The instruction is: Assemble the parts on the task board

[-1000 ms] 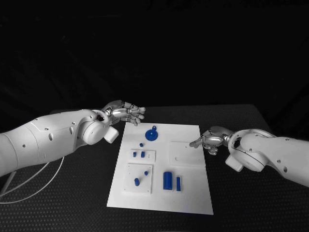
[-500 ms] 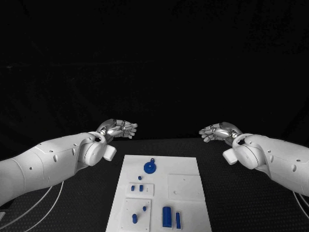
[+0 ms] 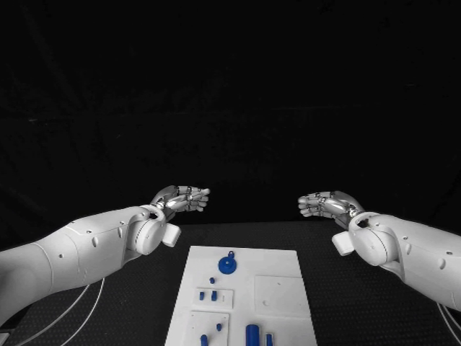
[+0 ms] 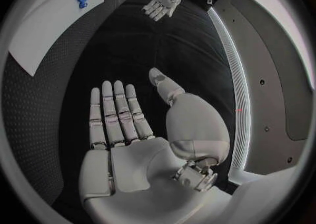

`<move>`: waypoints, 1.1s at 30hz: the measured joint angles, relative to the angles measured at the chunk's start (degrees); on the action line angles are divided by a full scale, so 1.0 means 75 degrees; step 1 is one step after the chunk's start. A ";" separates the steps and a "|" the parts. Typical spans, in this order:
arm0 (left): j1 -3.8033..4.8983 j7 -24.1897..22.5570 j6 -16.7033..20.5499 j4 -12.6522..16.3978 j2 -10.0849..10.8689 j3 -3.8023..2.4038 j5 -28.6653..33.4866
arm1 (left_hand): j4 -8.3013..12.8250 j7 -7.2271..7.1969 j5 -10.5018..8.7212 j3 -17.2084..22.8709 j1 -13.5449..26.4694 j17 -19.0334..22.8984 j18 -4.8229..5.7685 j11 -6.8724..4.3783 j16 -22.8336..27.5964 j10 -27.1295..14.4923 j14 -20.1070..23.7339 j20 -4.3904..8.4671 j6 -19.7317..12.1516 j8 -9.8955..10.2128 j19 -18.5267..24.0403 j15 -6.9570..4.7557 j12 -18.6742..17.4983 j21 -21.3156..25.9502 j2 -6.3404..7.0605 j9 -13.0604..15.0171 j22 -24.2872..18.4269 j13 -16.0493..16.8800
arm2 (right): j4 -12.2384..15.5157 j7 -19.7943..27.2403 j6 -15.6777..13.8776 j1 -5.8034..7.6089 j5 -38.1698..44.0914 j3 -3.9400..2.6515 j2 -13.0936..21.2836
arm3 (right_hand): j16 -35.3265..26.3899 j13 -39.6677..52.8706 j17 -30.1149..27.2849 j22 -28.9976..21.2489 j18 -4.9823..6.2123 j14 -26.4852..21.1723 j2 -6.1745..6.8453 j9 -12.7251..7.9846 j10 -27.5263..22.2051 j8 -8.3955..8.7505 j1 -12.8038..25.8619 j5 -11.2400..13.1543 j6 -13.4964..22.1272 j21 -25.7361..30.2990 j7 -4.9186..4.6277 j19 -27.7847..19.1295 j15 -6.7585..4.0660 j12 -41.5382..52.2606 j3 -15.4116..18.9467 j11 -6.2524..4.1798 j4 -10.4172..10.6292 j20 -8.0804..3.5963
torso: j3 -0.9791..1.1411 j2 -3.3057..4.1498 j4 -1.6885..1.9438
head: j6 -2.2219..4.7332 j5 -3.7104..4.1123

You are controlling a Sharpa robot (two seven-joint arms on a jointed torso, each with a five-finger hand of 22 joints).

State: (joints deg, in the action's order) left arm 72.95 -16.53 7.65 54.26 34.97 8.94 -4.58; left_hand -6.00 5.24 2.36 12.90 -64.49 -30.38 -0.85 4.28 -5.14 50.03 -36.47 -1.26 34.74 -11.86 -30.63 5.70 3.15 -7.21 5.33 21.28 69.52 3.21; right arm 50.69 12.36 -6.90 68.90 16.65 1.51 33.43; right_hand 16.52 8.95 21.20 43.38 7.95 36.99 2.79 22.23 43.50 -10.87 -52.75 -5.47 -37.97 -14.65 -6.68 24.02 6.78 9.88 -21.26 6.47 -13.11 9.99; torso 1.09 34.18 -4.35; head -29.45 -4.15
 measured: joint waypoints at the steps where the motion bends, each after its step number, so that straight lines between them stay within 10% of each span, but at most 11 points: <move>1: -0.0003 0.0005 0.0006 0.0009 0.0005 -0.0001 -0.0001 | 0.0100 -0.0091 -0.0037 -0.0219 0.0309 0.0515 -0.0001 -0.0079 0.0089 -0.0780 0.0618 0.0020 -0.0589 0.0203 0.0519 -0.0090 -0.0055 0.0124 -0.0080 -0.0360 -0.0328 -0.0058 | 0.0005 -0.0004 -0.0007 -0.0003 0.0000 0.0001 0.0001 | -0.0282 -0.0154 -0.0358 -0.0732 -0.0125 -0.0621 -0.0048 -0.0376 -0.0736 0.0184 0.0780 0.0090 0.0642 0.0250 0.0114 -0.0407 -0.0104 -0.0168 0.0361 -0.0110 0.0222 -0.0178 | 0.0000 -0.0001 0.0001 | -0.0003 0.0002; 4: -0.0055 0.0011 0.0050 0.0148 0.0047 -0.0052 -0.0002 | 0.0376 -0.0329 -0.0148 -0.0808 0.1457 0.1896 -0.0002 -0.0273 0.0324 -0.3051 0.2283 0.0078 -0.2175 0.0745 0.1916 -0.0356 -0.0197 0.0452 -0.0329 -0.1330 -0.1391 -0.0205 | 0.0145 -0.0009 -0.0062 -0.0036 -0.0010 -0.0001 0.0055 | -0.1037 -0.0563 -0.1325 -0.2708 -0.0494 -0.2314 -0.0172 -0.1387 -0.2721 0.0681 0.3177 0.0344 0.2377 0.0920 0.0421 -0.1504 -0.0433 -0.0620 0.1332 -0.0404 0.0820 -0.0636 | -0.0008 -0.0017 0.0028 | -0.0054 0.0049; 7: -0.0175 0.0000 0.0167 0.0468 0.0129 -0.0132 -0.0002 | 0.0548 -0.0477 -0.0205 -0.1171 0.4020 0.2758 -0.0002 -0.0391 0.0463 -0.4495 0.3314 0.0114 -0.3157 0.1079 0.2784 -0.0517 -0.0268 0.0656 -0.0489 -0.1932 -0.3170 -0.0294 | 0.0455 0.0007 -0.0189 -0.0122 -0.0061 -0.0010 0.0160 | -0.1504 -0.0815 -0.1924 -0.3938 -0.0666 -0.3362 -0.0253 -0.2018 -0.3952 0.0989 0.4704 0.0497 0.3450 0.1333 0.0608 -0.2181 -0.0621 -0.0896 0.1933 -0.0587 0.1192 -0.0915 | -0.0029 -0.0074 0.0106 | -0.0174 0.0149; 14: -0.0654 -0.0215 0.0977 0.1753 0.0511 -0.0476 0.0078 | 0.0741 -0.0632 -0.0251 -0.1529 0.7165 0.3651 -0.0003 -0.0516 0.0593 -0.5999 0.4382 0.0148 -0.4175 0.1424 0.3676 -0.0683 -0.0337 0.0854 -0.0646 -0.2559 -0.7317 -0.0384 | 0.1810 0.0300 -0.0956 -0.0399 -0.0372 -0.0075 0.0520 | -0.1984 -0.1074 -0.2546 -0.5215 -0.0842 -0.4442 -0.0334 -0.2671 -0.5229 0.1302 0.6310 0.0642 0.4560 0.1757 0.0795 -0.2866 -0.0815 -0.1172 0.2540 -0.0777 0.1592 -0.1226 | -0.0108 -0.0290 0.0423 | -0.0548 0.0459; 25: -0.1495 -0.0974 0.3198 0.4107 0.1129 -0.1042 0.0347 | 0.0782 -0.0673 -0.0280 -0.1652 0.8324 0.3982 -0.0005 -0.0556 0.0627 -0.6505 0.4732 0.0167 -0.4510 0.1529 0.3976 -0.0735 -0.0369 0.0906 -0.0696 -0.2786 -0.8925 -0.0414 | 0.4343 0.1292 -0.3123 -0.0975 -0.1344 -0.0162 0.1249 | -0.2176 -0.1183 -0.2812 -0.5770 -0.0956 -0.4893 -0.0372 -0.2953 -0.5772 0.1423 0.6990 0.0703 0.5027 0.1927 0.0892 -0.3166 -0.0905 -0.1290 0.2800 -0.0863 0.1747 -0.1334 | -0.0141 -0.0391 0.0568 | -0.0656 0.0552; 33: -0.1706 -0.1374 0.4290 0.4717 0.1294 -0.1179 0.0504 | 0.0813 -0.0700 -0.0280 -0.1683 0.8543 0.4044 -0.0006 -0.0571 0.0658 -0.6630 0.4835 0.0167 -0.4593 0.1529 0.4058 -0.0759 -0.0369 0.0935 -0.0713 -0.2829 -0.9259 -0.0421 | 0.5166 0.1854 -0.4324 -0.1154 -0.1890 -0.0192 0.1484 | -0.2176 -0.1187 -0.2820 -0.5778 -0.0956 -0.4896 -0.0372 -0.2958 -0.5772 0.1423 0.6989 0.0703 0.5027 0.1927 0.0891 -0.3165 -0.0902 -0.1290 0.2800 -0.0863 0.1747 -0.1334 | -0.0145 -0.0398 0.0579 | -0.0657 0.0553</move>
State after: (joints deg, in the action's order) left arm 60.15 -26.84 39.82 89.64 44.68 0.10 -0.80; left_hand 0.10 -0.01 0.27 0.28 -0.42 -0.05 -0.90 0.00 -0.20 0.30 -0.21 0.00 0.29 -0.39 -0.20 0.01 0.39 -0.20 -0.02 0.07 0.08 0.05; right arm 89.43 26.27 -39.33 60.24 2.47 0.07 44.56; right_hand 0.20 0.05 0.05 0.05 0.78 0.27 0.00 0.05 0.21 -0.20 -0.33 -0.20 -0.26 -0.20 0.01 0.28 0.02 0.20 -0.25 0.00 -0.01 -0.02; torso 0.00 31.19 -0.01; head -34.38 0.00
